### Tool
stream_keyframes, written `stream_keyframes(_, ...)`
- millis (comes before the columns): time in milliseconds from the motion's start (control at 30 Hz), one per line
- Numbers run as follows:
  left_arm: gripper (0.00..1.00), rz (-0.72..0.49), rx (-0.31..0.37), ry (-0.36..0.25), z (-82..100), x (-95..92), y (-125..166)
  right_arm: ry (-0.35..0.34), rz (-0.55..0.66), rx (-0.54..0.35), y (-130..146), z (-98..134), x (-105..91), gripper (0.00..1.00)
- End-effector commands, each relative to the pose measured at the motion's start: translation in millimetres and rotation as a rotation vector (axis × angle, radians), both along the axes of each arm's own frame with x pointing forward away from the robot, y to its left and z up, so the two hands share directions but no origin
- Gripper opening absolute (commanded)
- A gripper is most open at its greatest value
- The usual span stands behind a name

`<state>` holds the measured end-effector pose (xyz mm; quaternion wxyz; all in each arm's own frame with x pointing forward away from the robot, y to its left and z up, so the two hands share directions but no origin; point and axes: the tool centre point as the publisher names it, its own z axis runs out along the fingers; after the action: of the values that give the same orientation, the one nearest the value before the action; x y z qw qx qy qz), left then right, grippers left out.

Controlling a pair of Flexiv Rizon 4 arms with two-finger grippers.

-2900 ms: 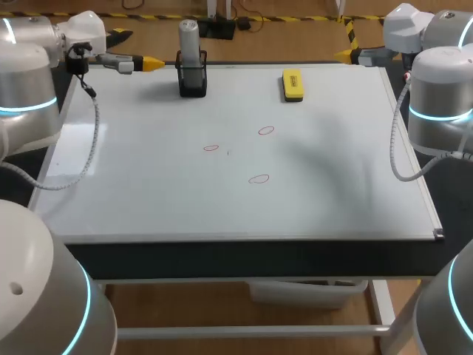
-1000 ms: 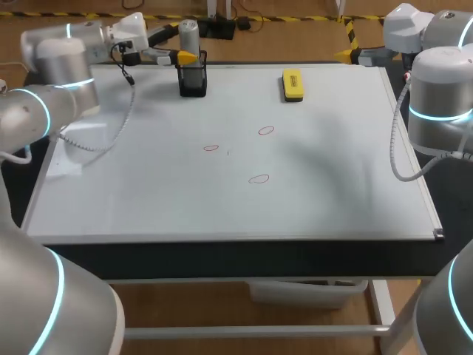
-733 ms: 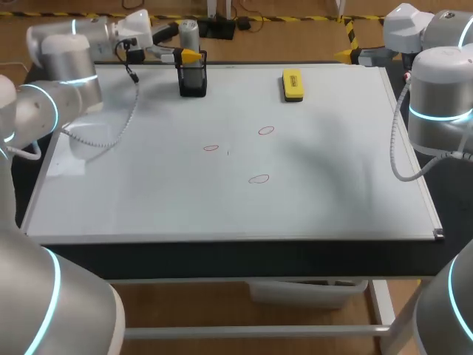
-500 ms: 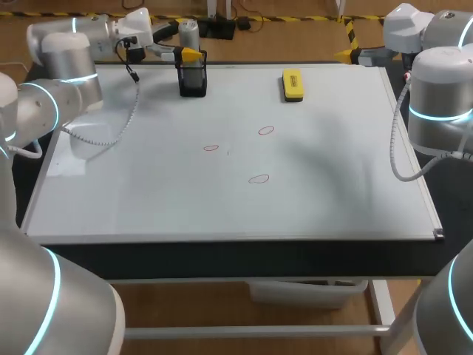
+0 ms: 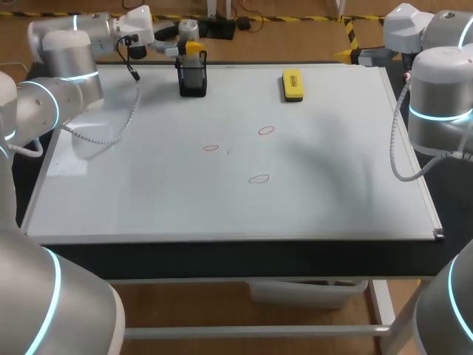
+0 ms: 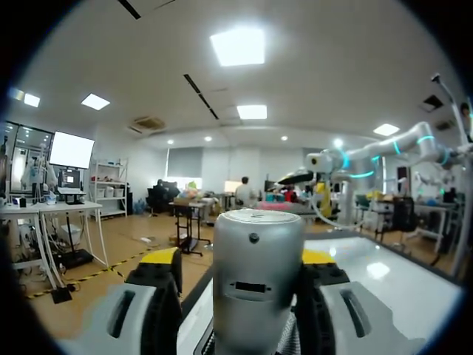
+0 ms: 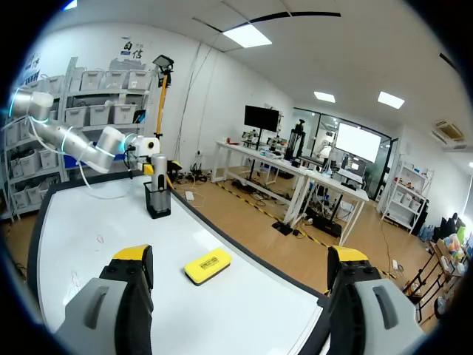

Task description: Pick up the inspection probe, press it on each red-marked spot on the whiteboard one by one, put down the probe, pick up the eraser, and wipe off all the red marks.

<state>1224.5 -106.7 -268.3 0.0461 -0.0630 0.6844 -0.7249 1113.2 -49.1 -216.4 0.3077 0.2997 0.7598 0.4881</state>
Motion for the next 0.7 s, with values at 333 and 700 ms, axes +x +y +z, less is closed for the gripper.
stream_keyframes(333, 0.00, -0.230, -0.007, -0.037, 10.6, -4.0, 8.3, 0.001, 0.001, 0.000, -0.5, 0.2, 0.1, 1.00)
stream_keyframes(700, 0.00, -0.257, -0.019, -0.059, 37.2, -23.4, 5.9, 0.001, 0.001, 0.000, -0.5, 0.2, 0.1, 1.00)
